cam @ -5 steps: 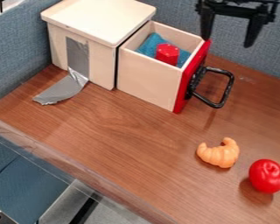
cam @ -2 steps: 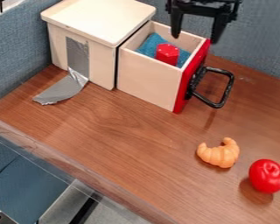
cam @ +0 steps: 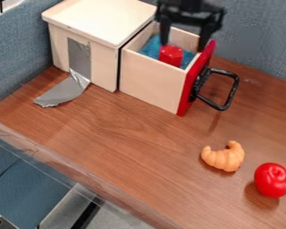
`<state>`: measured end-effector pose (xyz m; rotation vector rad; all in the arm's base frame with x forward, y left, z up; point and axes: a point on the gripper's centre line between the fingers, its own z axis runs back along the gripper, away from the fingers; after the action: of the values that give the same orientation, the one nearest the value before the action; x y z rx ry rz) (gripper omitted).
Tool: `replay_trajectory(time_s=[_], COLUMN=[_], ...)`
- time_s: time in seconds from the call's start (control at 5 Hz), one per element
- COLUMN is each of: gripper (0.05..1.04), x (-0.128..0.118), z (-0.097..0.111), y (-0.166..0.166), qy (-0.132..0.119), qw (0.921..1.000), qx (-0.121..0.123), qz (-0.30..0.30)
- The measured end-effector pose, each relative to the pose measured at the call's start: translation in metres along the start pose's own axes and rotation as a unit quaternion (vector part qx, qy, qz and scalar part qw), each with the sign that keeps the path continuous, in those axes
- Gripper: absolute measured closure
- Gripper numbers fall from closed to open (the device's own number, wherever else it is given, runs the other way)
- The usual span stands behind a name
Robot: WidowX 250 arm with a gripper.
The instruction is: Taken something out of the drawer and put it on the left of the tabel
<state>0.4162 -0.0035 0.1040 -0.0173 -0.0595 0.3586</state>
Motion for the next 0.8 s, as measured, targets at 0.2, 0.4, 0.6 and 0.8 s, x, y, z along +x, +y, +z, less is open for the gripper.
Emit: replay_trajectory(time_s=[0.2,0.4,0.6,0.8], gripper=[0.083,0.083,0.083,0.083], x=[0.0017,0.0040,0.0059,0.0102], z=[0.0025,0.0027,0.0029,-0.0030], y=[0.0066,0.0088,0.0122,0.0098], qy=[0.002,-0.001,-0.001,0.003], qw=[1.0000,1.0000,0.9999,0.9999], qx=[0.003,0.003,0.003,0.004], qz=[0.007,0.007,0.012,0.013])
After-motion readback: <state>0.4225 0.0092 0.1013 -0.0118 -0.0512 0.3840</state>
